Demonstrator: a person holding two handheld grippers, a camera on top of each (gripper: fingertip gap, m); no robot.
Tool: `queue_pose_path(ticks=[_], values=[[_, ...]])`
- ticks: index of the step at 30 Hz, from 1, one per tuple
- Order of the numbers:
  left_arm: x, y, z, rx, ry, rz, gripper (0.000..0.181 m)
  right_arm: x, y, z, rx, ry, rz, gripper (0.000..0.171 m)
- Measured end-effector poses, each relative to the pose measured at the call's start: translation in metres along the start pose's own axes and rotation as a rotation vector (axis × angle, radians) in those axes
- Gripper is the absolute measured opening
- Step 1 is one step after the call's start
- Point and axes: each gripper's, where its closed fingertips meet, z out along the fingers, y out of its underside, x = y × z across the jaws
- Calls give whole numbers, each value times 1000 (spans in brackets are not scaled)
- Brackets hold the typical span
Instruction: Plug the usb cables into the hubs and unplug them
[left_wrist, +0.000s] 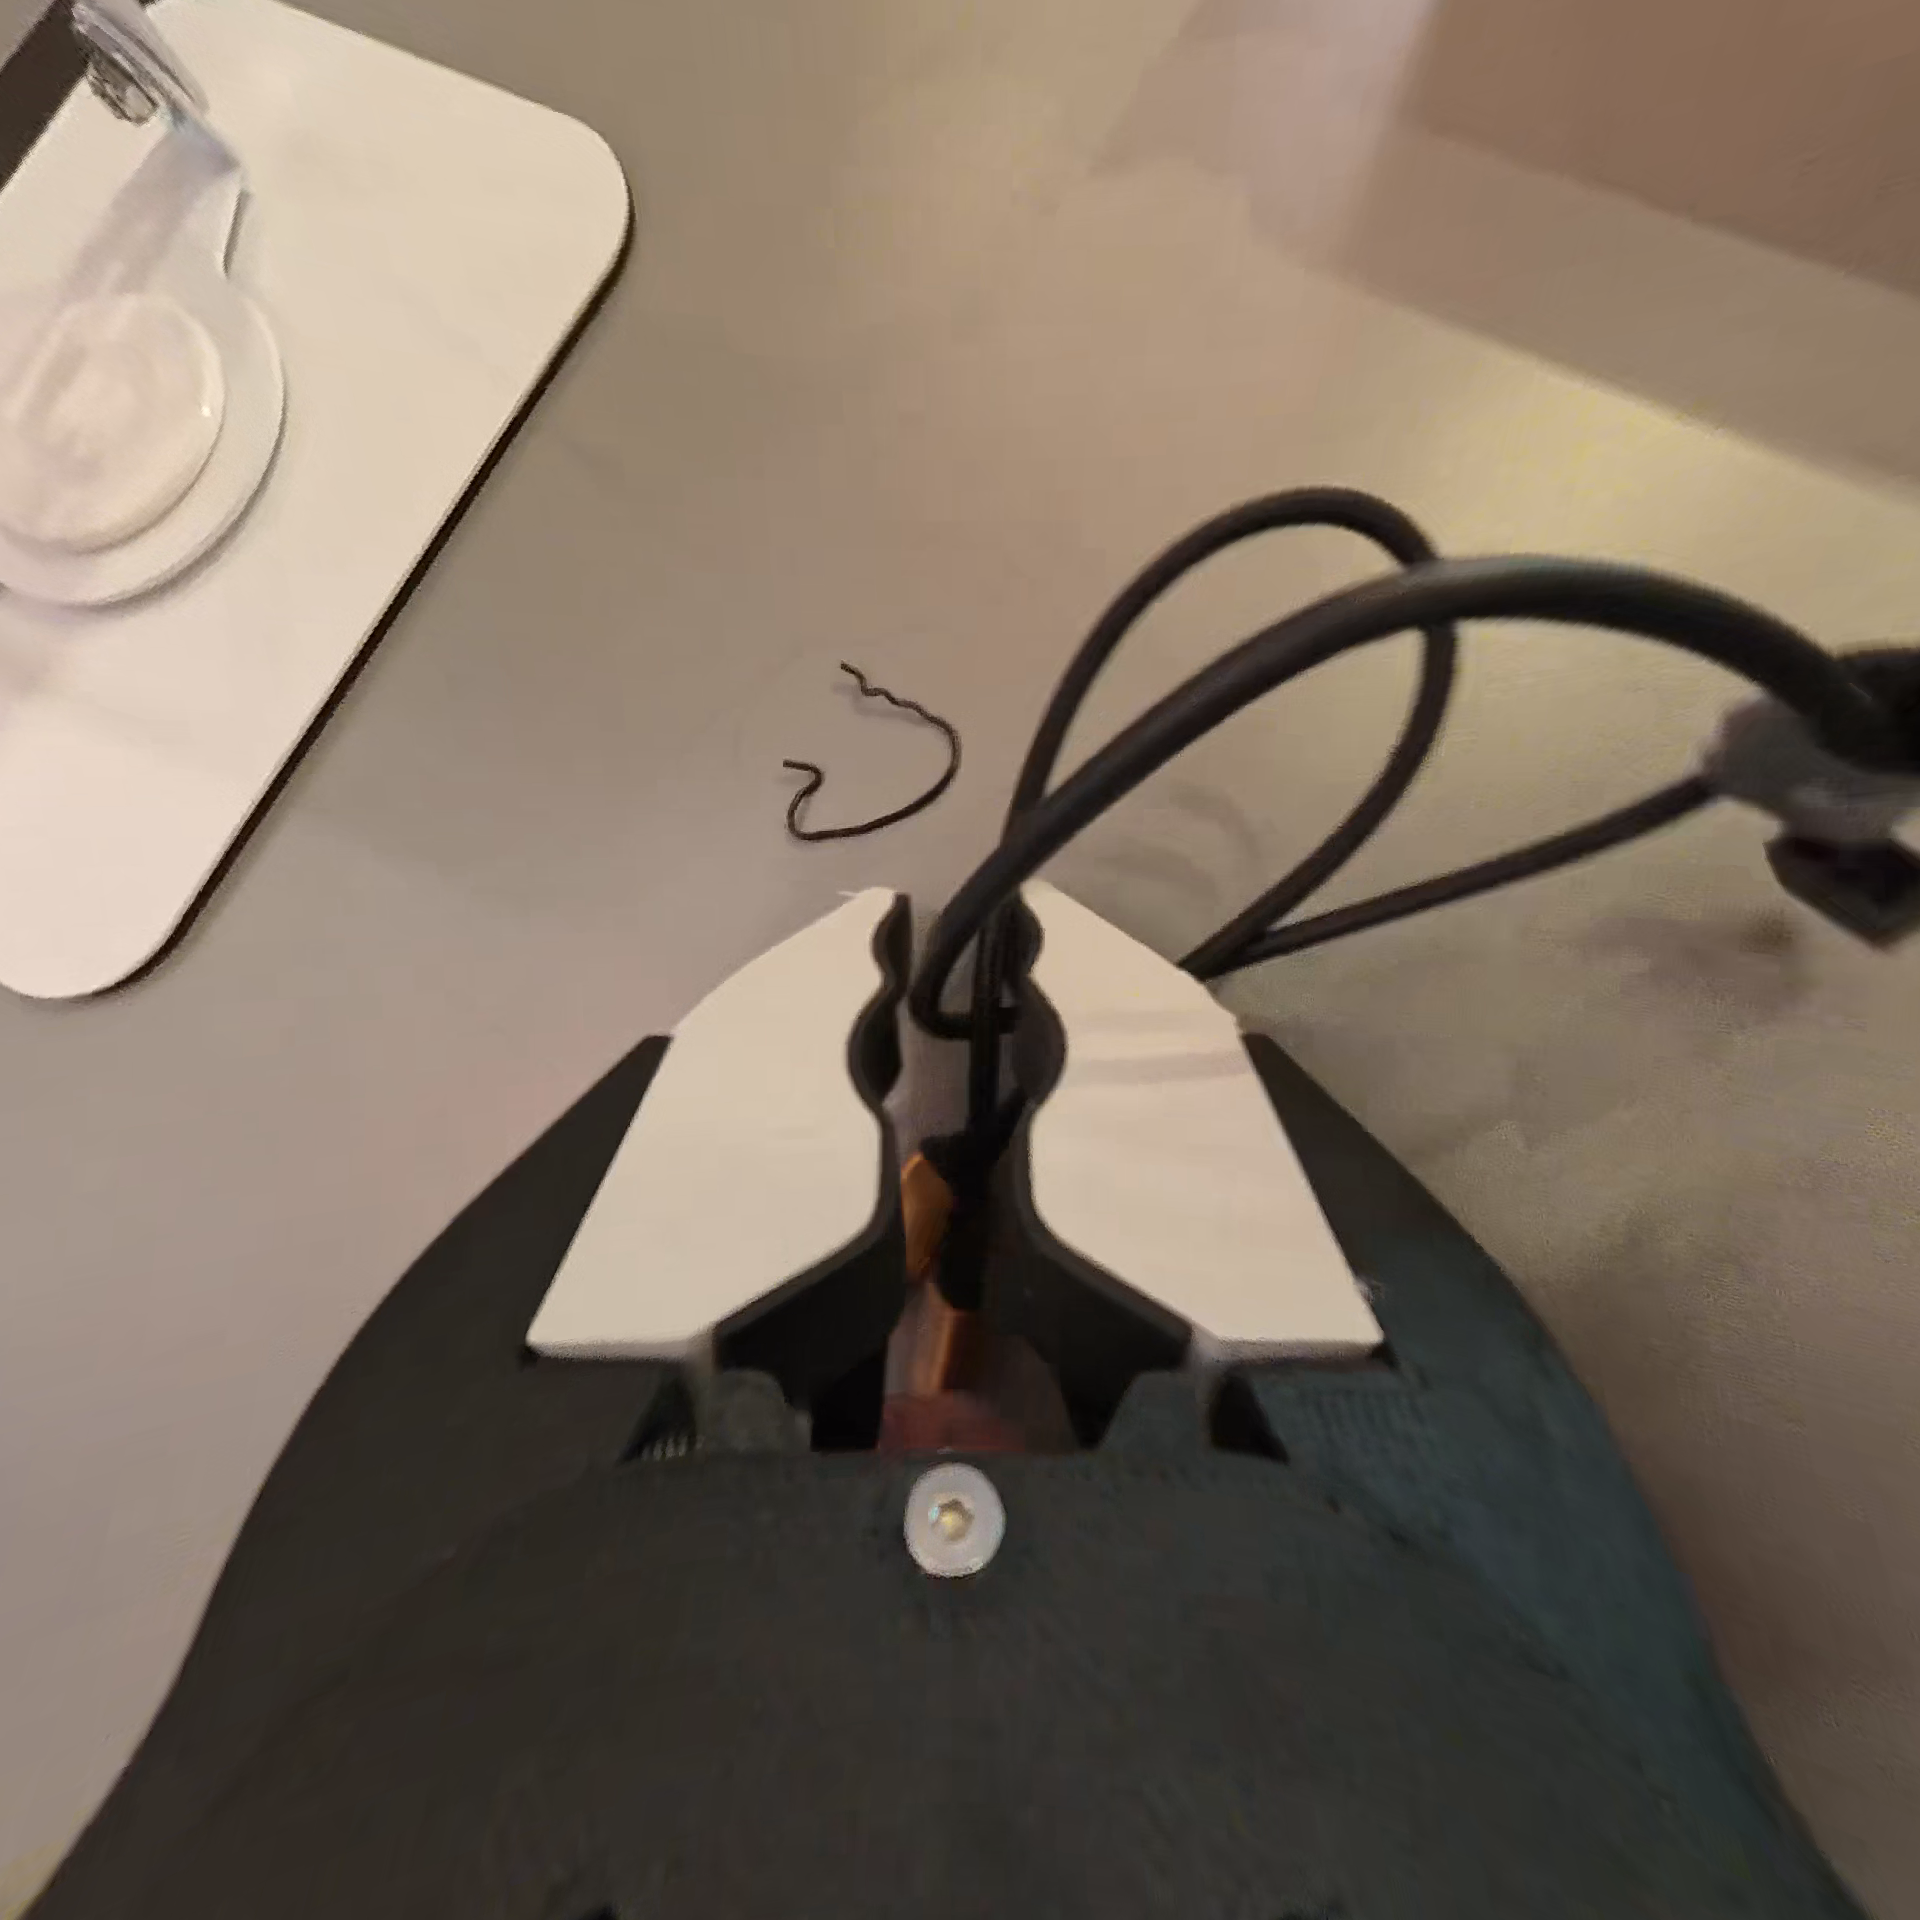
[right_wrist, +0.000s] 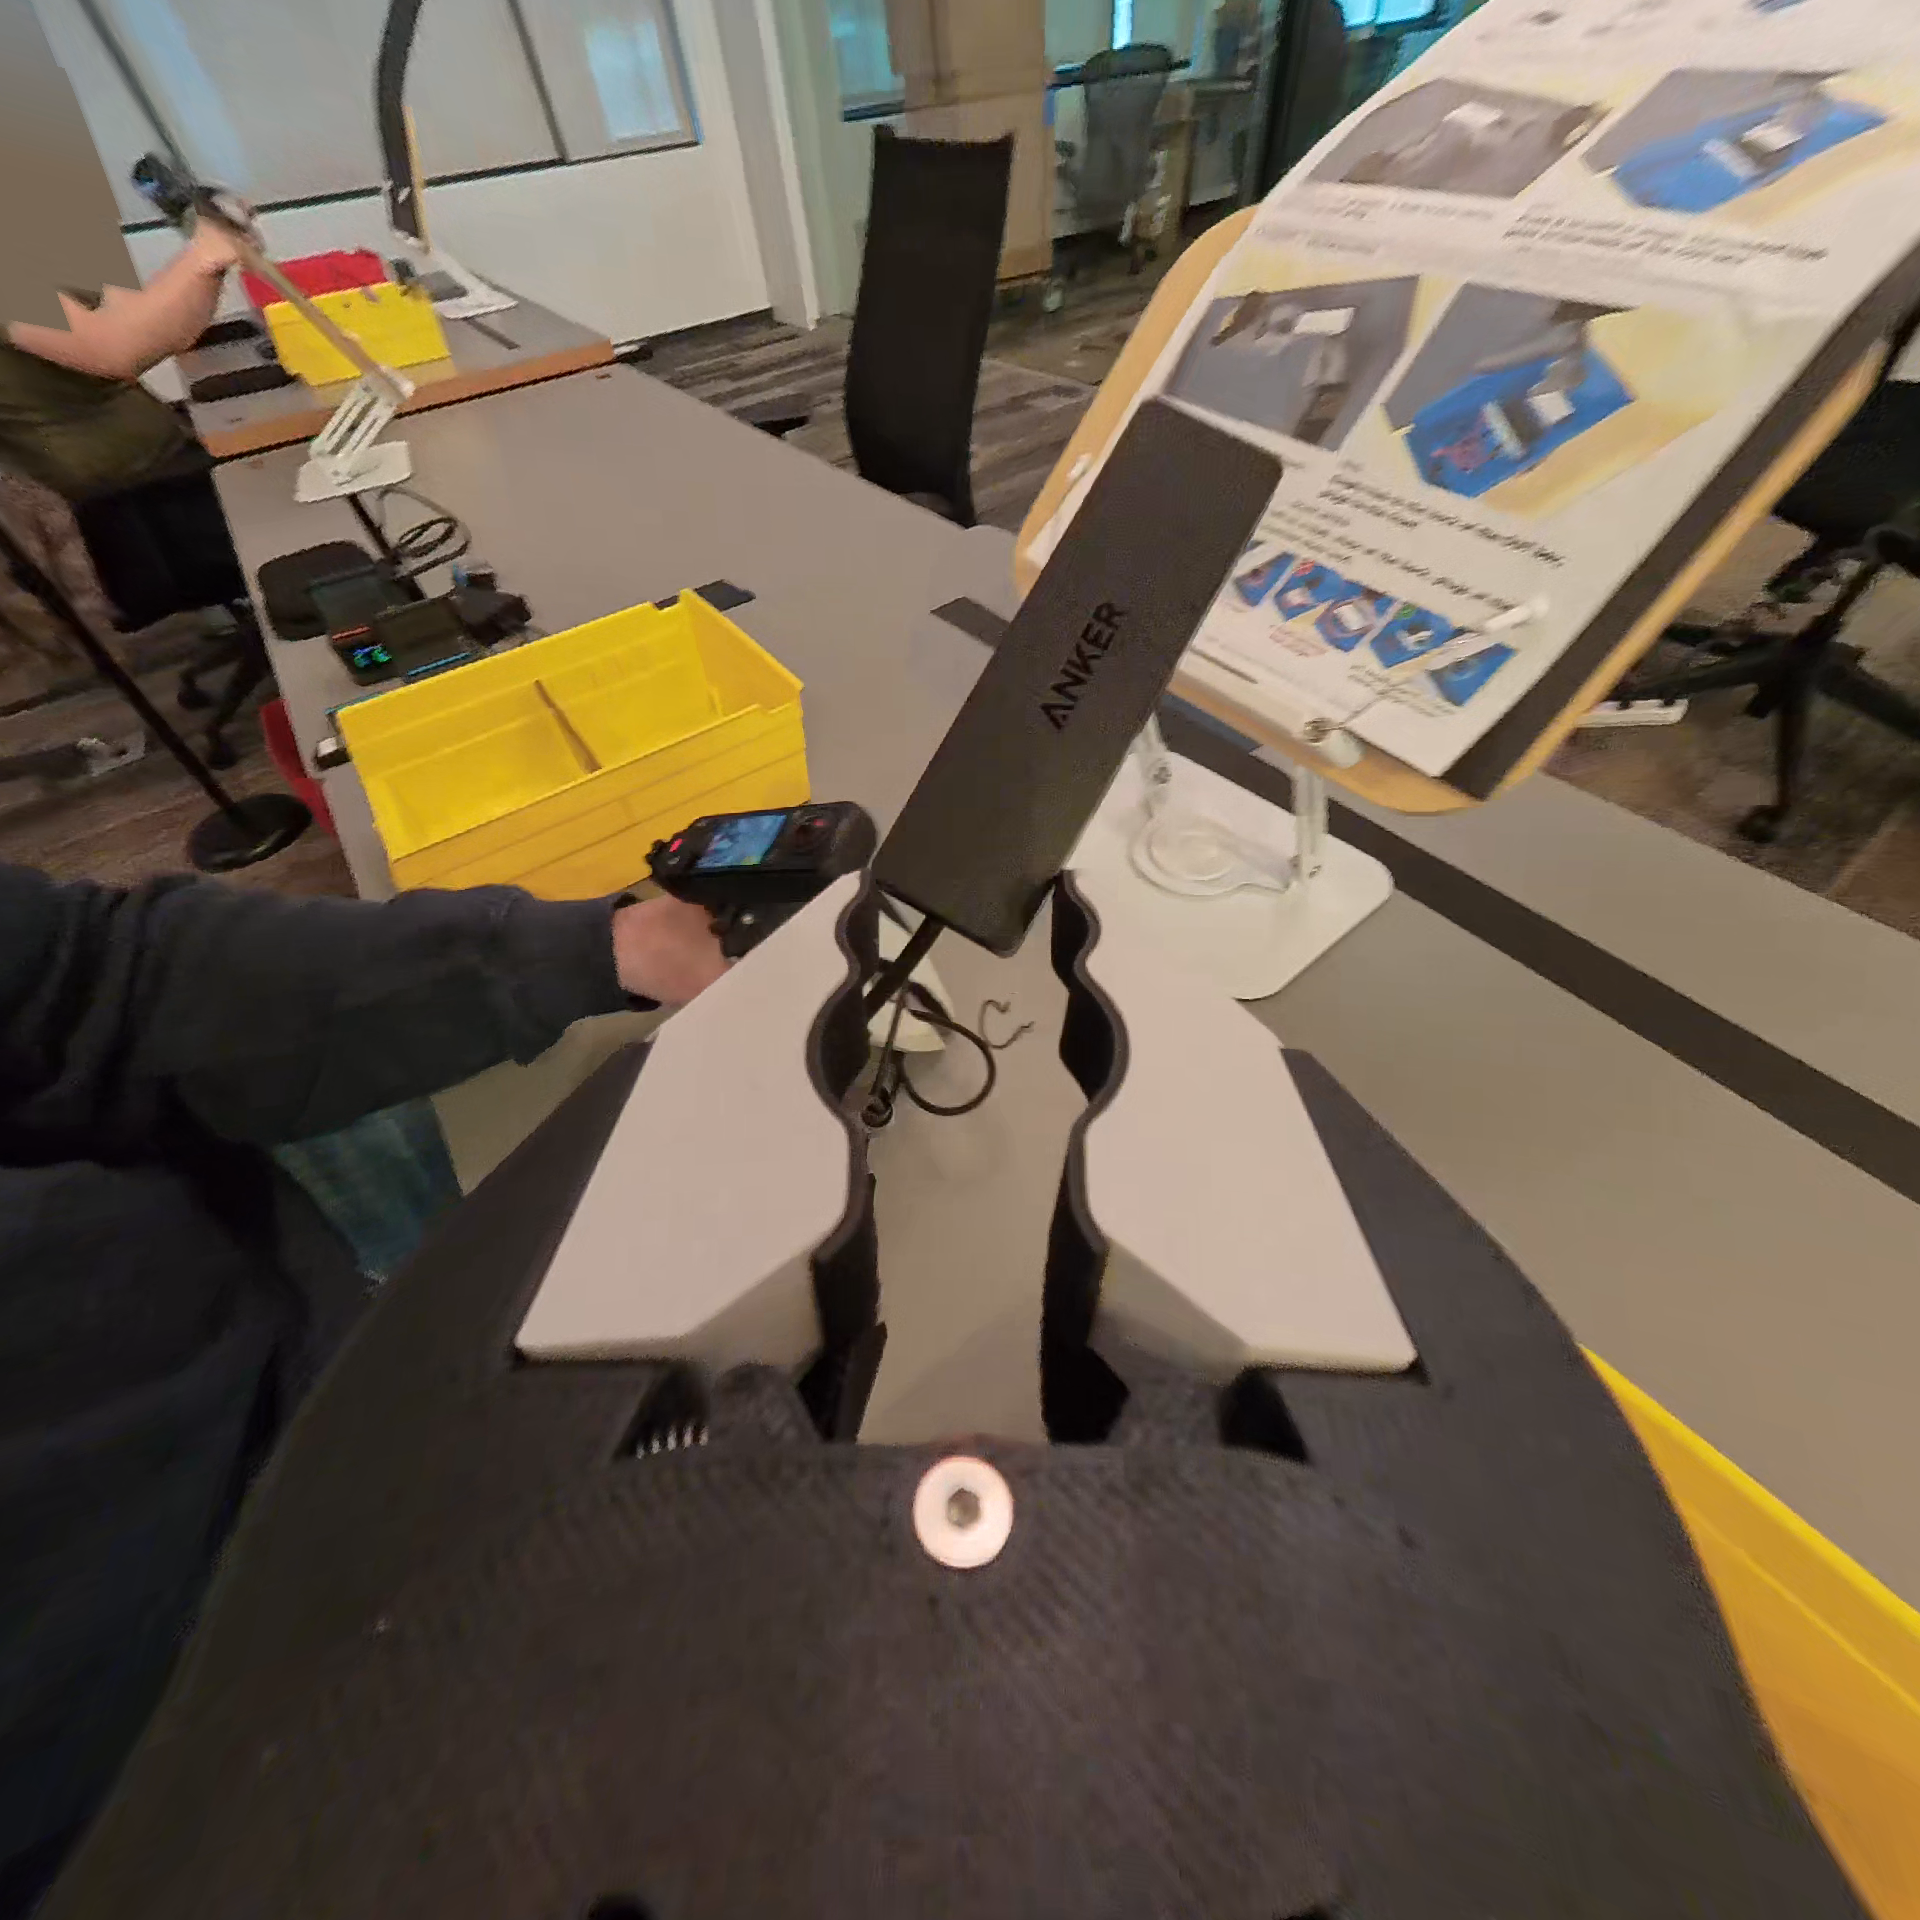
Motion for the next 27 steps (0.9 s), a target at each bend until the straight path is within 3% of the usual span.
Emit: queue_pose_path(ticks=[1,3,6,8,16,19,22,27], values=[[-1,0,-1,17,5,-12,11,6,-3,-6,15,22,5,30],[-5,0,-5,56,0,-51,5,15,-9,-19,73,46,22,0],[0,-21,-24,233,93,-125,0,37,-3,-32,76,116,33,0],[-3,-20,-29,228,85,-108,0,45,12,-29,53,111,71,0],[7,-19,-39,226,98,-47,0,-3,81,43,-173,-8,-9,0],[5,-20,-42,225,93,-35,0,-15,117,77,-319,-19,-100,25],[8,-17,-43,227,100,-33,0,-23,147,111,-380,-75,43,54],[14,-11,-40,215,92,-24,0,-34,154,159,-335,-138,104,40]])
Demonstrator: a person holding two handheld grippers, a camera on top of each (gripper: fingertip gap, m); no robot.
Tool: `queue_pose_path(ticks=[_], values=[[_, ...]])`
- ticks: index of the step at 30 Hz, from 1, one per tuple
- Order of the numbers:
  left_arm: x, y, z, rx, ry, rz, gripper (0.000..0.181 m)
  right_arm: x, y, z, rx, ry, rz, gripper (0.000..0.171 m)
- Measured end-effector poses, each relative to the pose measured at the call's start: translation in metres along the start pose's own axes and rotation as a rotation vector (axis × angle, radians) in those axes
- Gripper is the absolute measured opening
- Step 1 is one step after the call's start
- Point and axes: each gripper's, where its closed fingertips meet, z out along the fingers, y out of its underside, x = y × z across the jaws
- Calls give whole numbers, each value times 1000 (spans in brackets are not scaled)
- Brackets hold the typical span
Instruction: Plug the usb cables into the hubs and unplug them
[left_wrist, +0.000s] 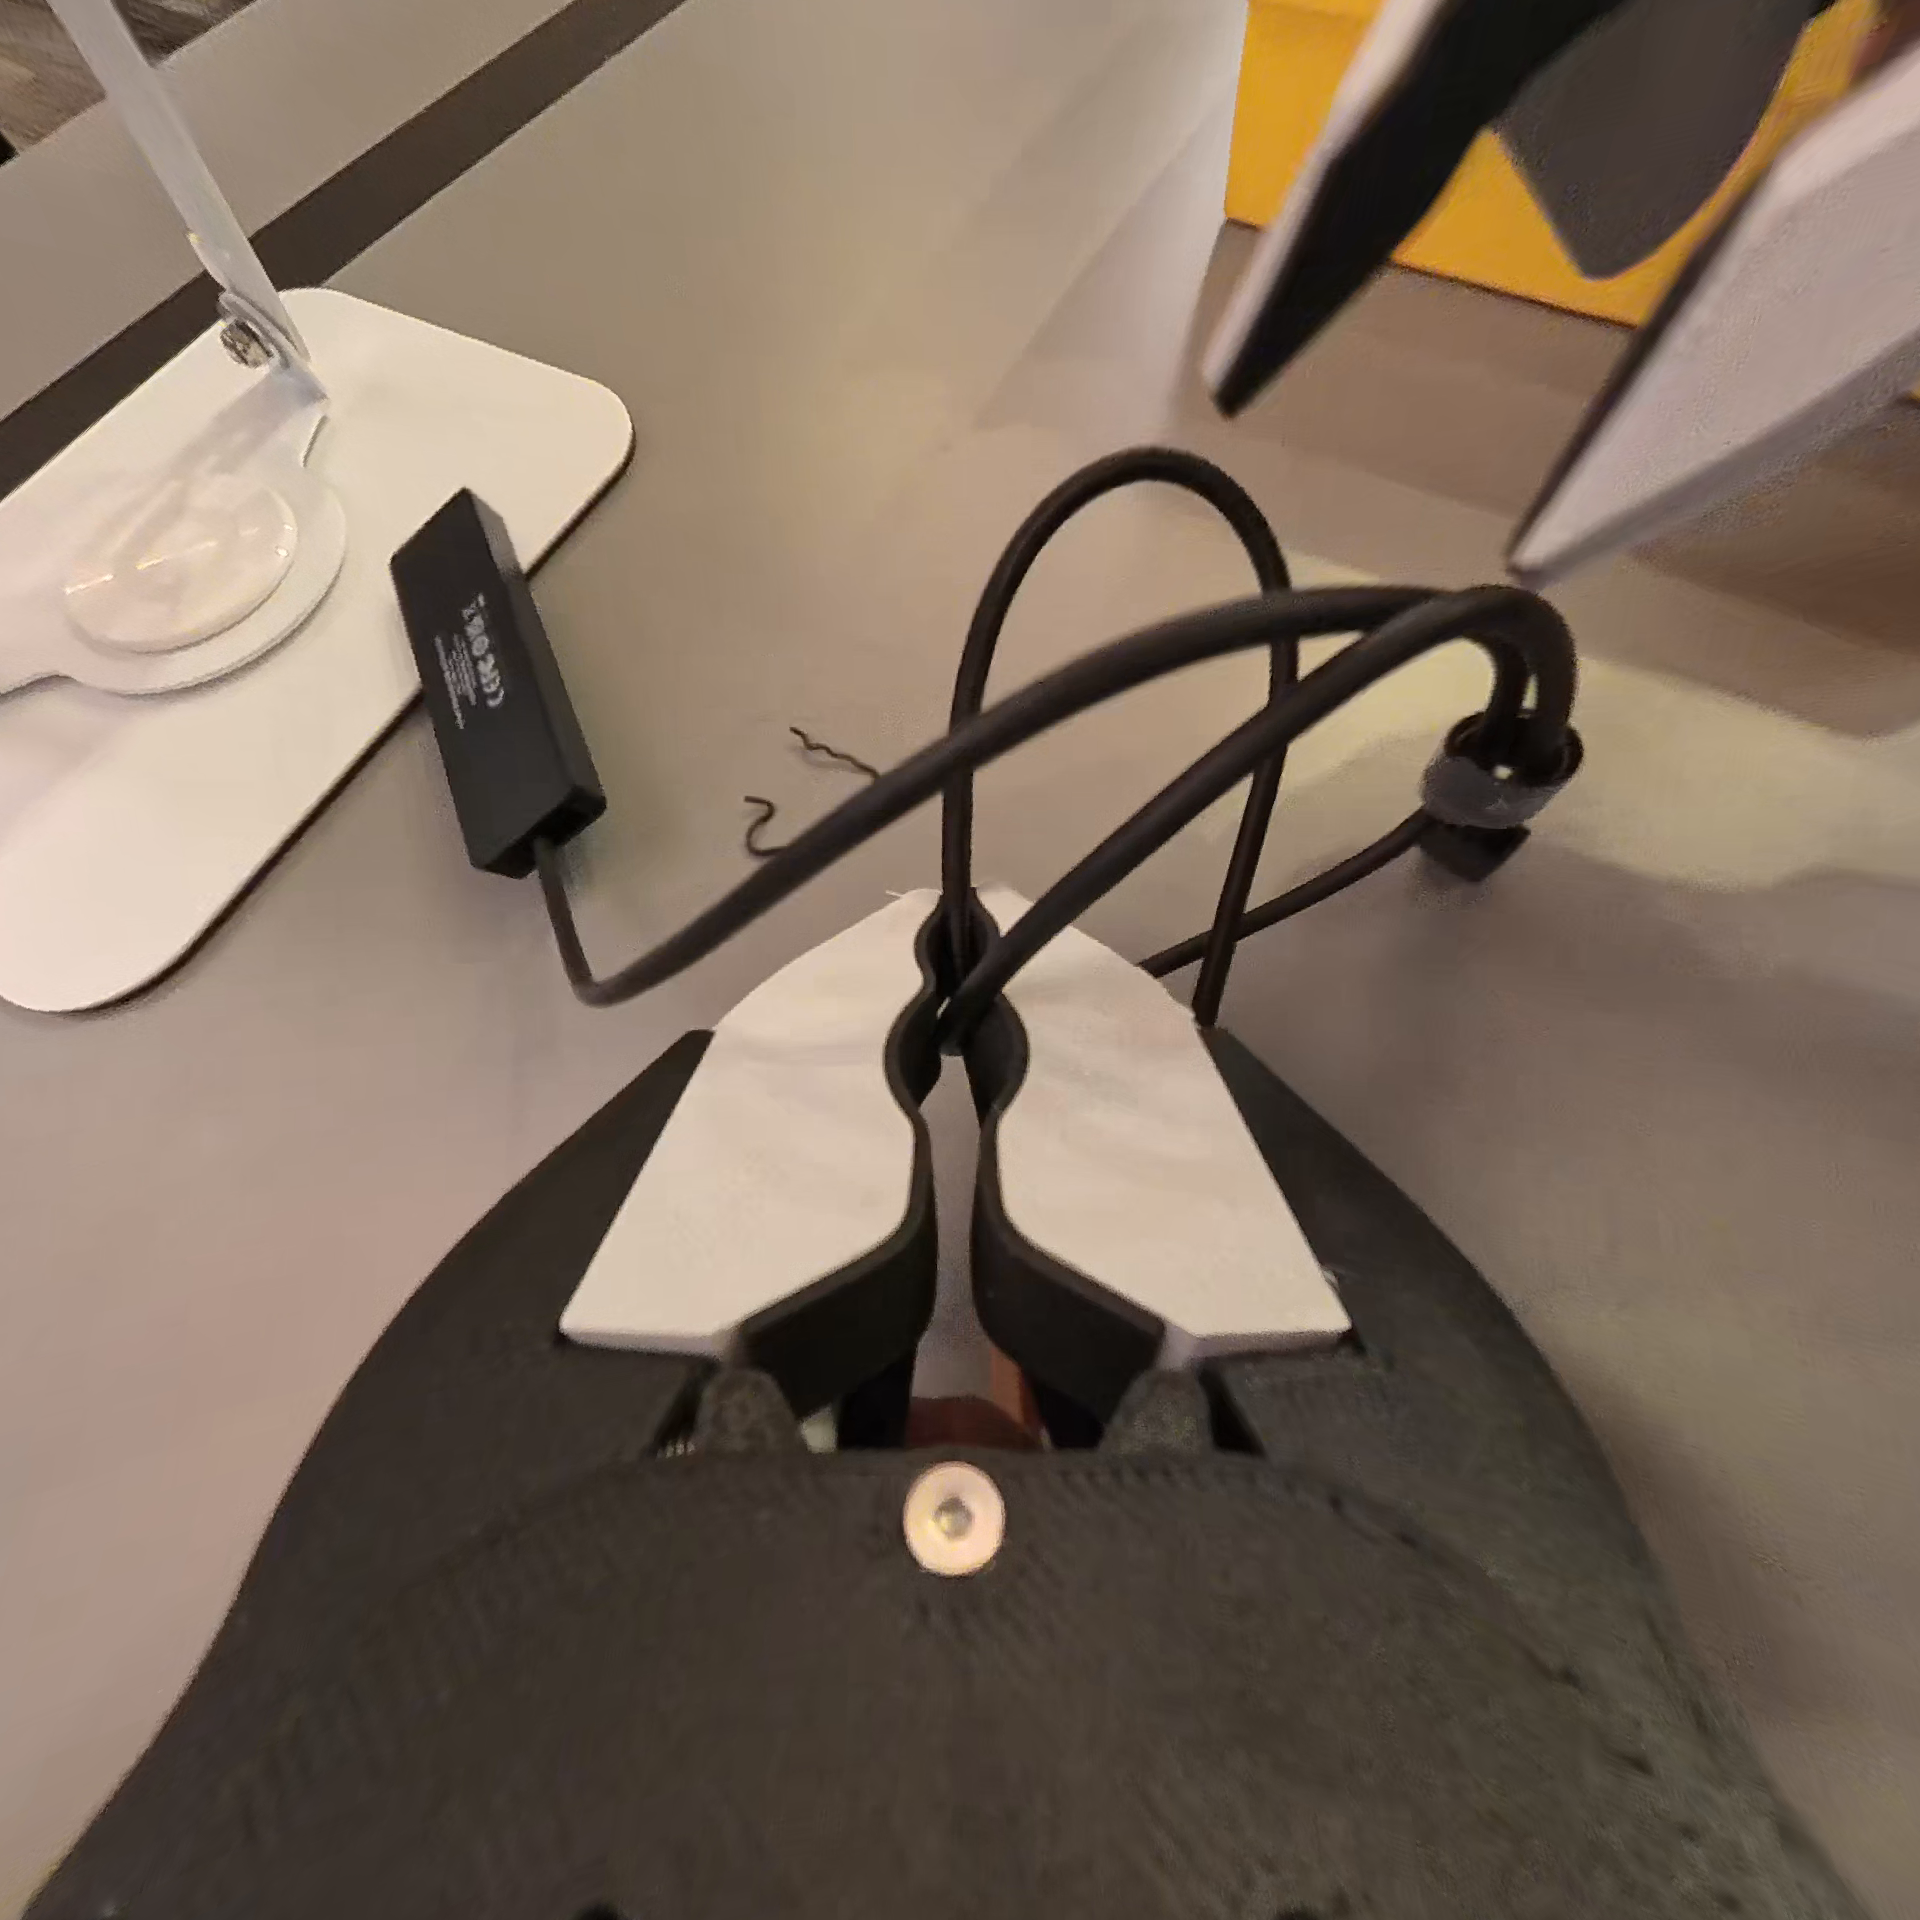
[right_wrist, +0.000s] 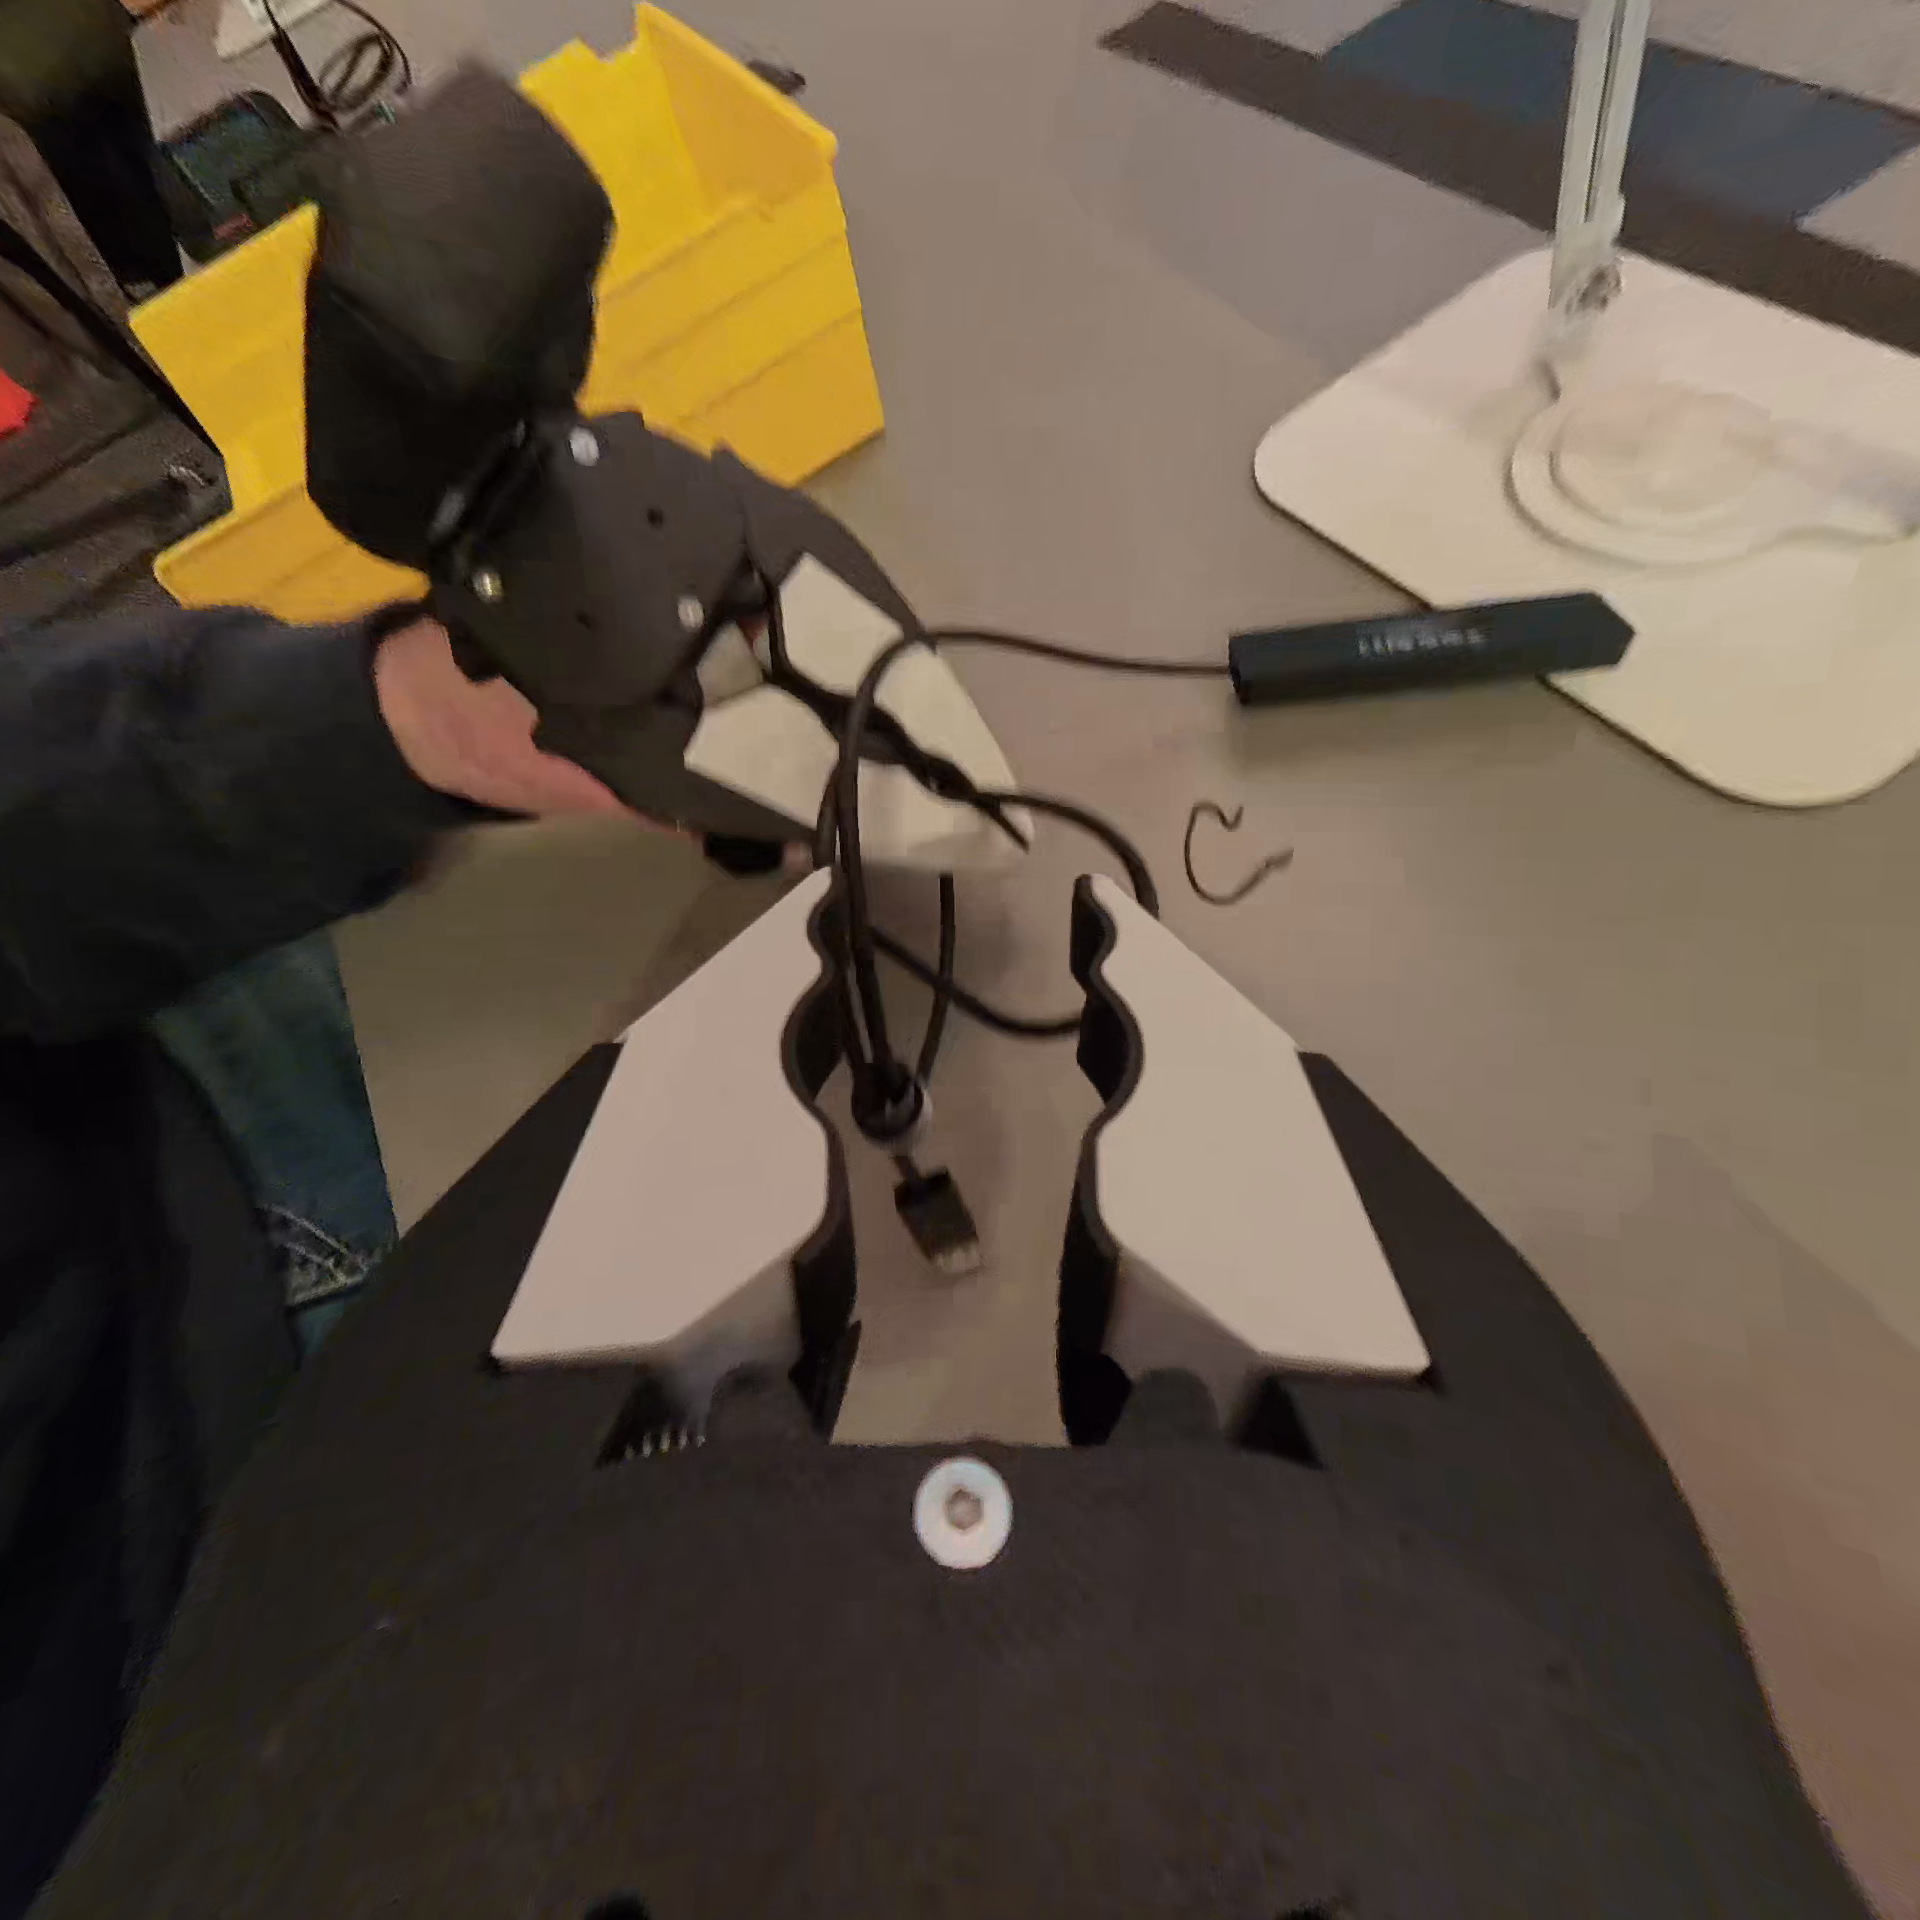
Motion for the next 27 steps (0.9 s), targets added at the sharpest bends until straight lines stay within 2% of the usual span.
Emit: queue_pose_path(ticks=[2,4,7,9,11,13,14,16,17,18,20,21,23,27], values=[[3,2,1,-5,-9,21,0,-3,-10,9,-19,0,-30,36],[5,3,1,-6,-10,16,0,-4,-7,20,-112,-20,-40,35],[6,7,3,-8,-14,10,0,-19,1,35,-210,-161,19,20],[7,8,3,-4,-10,-3,0,-26,1,41,-209,-232,82,28],[8,8,1,3,-15,3,0,-26,-10,43,-132,-282,193,28],[10,8,1,-1,-24,23,0,-17,-10,48,-128,-262,251,36],[11,9,2,-8,-25,30,0,-16,-6,52,-147,-251,245,31],[13,11,3,-15,-25,38,0,-25,-6,57,-154,-294,240,4],[13,11,3,-17,-32,40,0,-28,-5,60,-164,-306,237,0],[12,12,3,-27,-38,39,0,-30,-4,63,-172,-310,238,0],[11,12,1,-18,-45,35,0,-29,1,63,-221,-288,232,30],[9,11,0,-13,-51,24,0,-30,4,63,-249,-281,218,32],[7,8,-2,-8,-71,36,0,-32,0,60,-246,-262,195,15],[12,8,0,-12,-68,53,0,-34,3,61,-254,-234,163,4]])
